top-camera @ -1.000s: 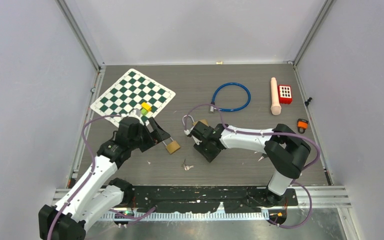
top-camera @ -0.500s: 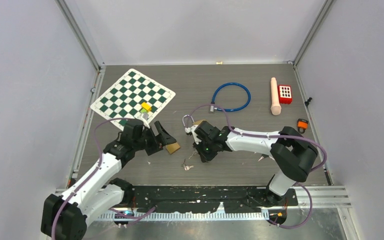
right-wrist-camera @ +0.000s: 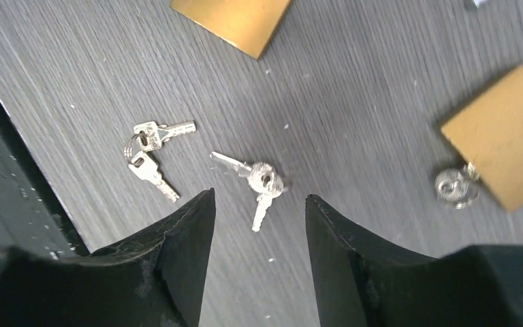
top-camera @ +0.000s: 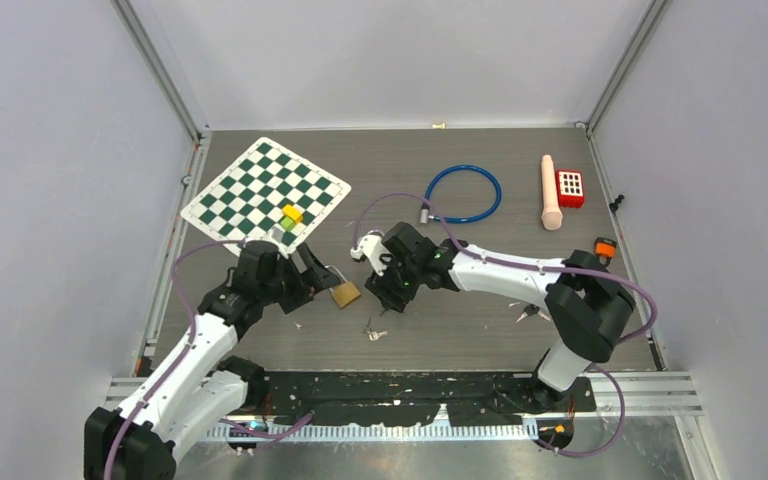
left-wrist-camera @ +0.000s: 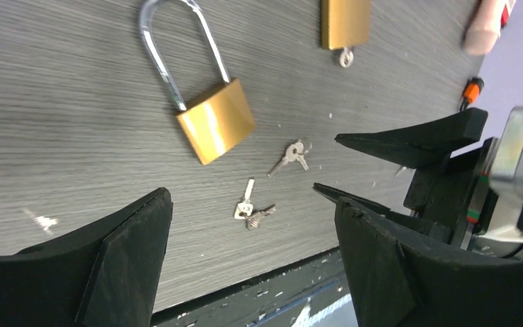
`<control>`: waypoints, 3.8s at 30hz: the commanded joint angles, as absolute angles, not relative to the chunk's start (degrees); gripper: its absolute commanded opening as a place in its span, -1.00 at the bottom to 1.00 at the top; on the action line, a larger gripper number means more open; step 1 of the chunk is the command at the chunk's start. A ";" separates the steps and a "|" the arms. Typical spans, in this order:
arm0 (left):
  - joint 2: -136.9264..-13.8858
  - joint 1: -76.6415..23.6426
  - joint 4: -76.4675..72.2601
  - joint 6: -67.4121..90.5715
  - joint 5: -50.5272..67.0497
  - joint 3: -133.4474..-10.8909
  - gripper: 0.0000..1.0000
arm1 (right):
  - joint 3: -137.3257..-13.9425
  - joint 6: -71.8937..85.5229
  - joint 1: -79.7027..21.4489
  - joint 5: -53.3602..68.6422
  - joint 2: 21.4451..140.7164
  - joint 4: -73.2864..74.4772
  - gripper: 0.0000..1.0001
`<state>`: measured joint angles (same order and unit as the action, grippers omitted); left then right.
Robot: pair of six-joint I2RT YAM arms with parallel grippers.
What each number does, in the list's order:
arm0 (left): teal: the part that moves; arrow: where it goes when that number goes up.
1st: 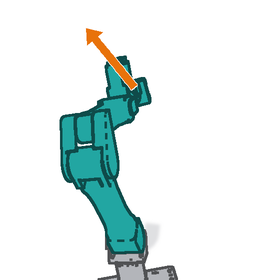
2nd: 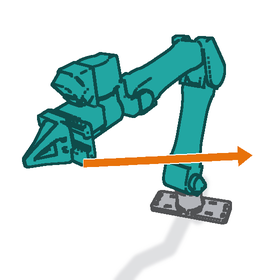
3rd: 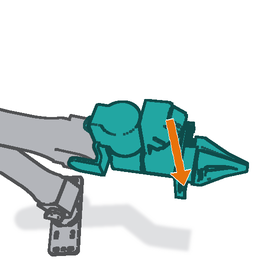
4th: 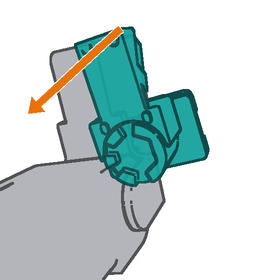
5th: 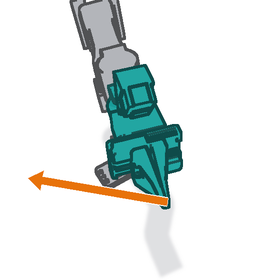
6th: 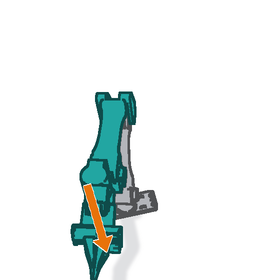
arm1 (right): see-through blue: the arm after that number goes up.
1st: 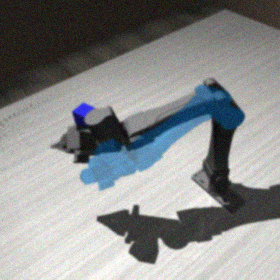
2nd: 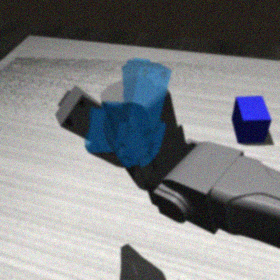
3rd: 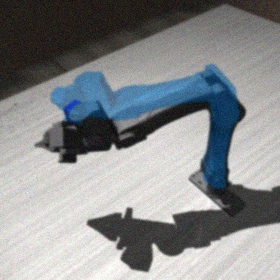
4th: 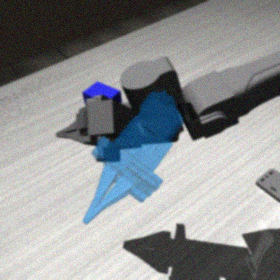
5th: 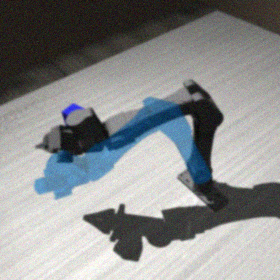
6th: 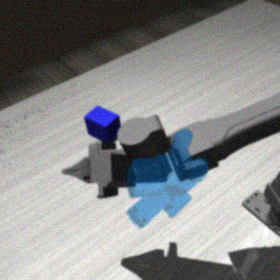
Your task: Unlock with the key
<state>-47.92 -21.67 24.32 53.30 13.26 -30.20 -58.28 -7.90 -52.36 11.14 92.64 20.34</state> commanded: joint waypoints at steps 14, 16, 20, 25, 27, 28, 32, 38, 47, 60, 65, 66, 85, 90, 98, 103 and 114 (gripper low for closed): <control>-42.97 -16.17 30.59 51.08 12.45 -30.76 0.71 | -66.91 -44.37 -51.75 24.85 105.94 27.43 0.17; -42.90 -16.18 30.59 50.91 12.70 -30.67 0.71 | -67.91 -44.50 -51.67 24.19 107.74 29.28 0.10; -42.56 -16.18 30.07 50.72 13.46 -30.42 0.71 | -68.59 -42.02 -51.77 24.86 108.32 31.36 -0.20; -43.24 -16.17 27.32 51.10 16.47 -29.94 0.71 | -66.99 -37.76 -51.82 20.80 105.30 31.44 -0.84; -44.02 -16.17 26.09 51.43 17.95 -29.99 0.70 | -65.99 -35.86 -51.77 19.50 103.68 31.31 -0.89; -44.44 -16.22 25.72 51.56 18.53 -30.04 0.70 | -65.30 -35.07 -51.77 18.61 102.56 31.08 -0.89; -45.17 -16.34 23.96 52.73 19.93 -29.34 0.70 | -62.94 -28.40 -51.77 16.75 98.76 27.87 -0.90; -45.65 -16.79 22.97 53.22 20.16 -29.31 0.69 | -59.70 -18.46 -51.77 14.81 93.42 23.96 -0.90; -45.80 -17.23 22.24 53.44 20.57 -29.08 0.67 | -57.31 -10.16 -51.77 13.88 88.87 21.98 -0.89; -46.92 -18.88 21.10 54.17 20.59 -28.87 0.68 | -58.85 1.61 -52.04 4.04 91.05 26.06 -0.04; -47.38 -19.08 20.72 54.23 20.68 -28.82 0.68 | -59.87 6.88 -53.11 3.02 94.30 26.84 0.07; -47.53 -19.07 20.73 54.23 20.77 -28.76 0.68 | -59.86 7.70 -53.29 2.93 94.79 26.49 0.07; -47.35 -20.09 19.93 54.68 21.31 -28.95 0.68 | -57.51 7.14 -55.62 0.26 95.74 24.35 -0.89; -48.36 -22.61 17.29 56.93 22.02 -28.98 0.68 | -55.09 5.05 -55.63 0.97 88.40 20.00 -0.89; -52.18 -25.70 10.06 66.27 24.31 -28.68 0.68 | -48.85 0.52 -56.08 0.30 78.25 9.07 -0.89; -57.03 -26.32 7.30 73.68 28.10 -31.32 0.68 | -42.27 -6.50 -60.25 -9.00 72.27 -1.68 -0.90; -62.67 -31.47 7.82 83.49 30.16 -36.81 0.43 | -35.10 -21.54 -70.53 -27.02 71.14 -21.29 -0.90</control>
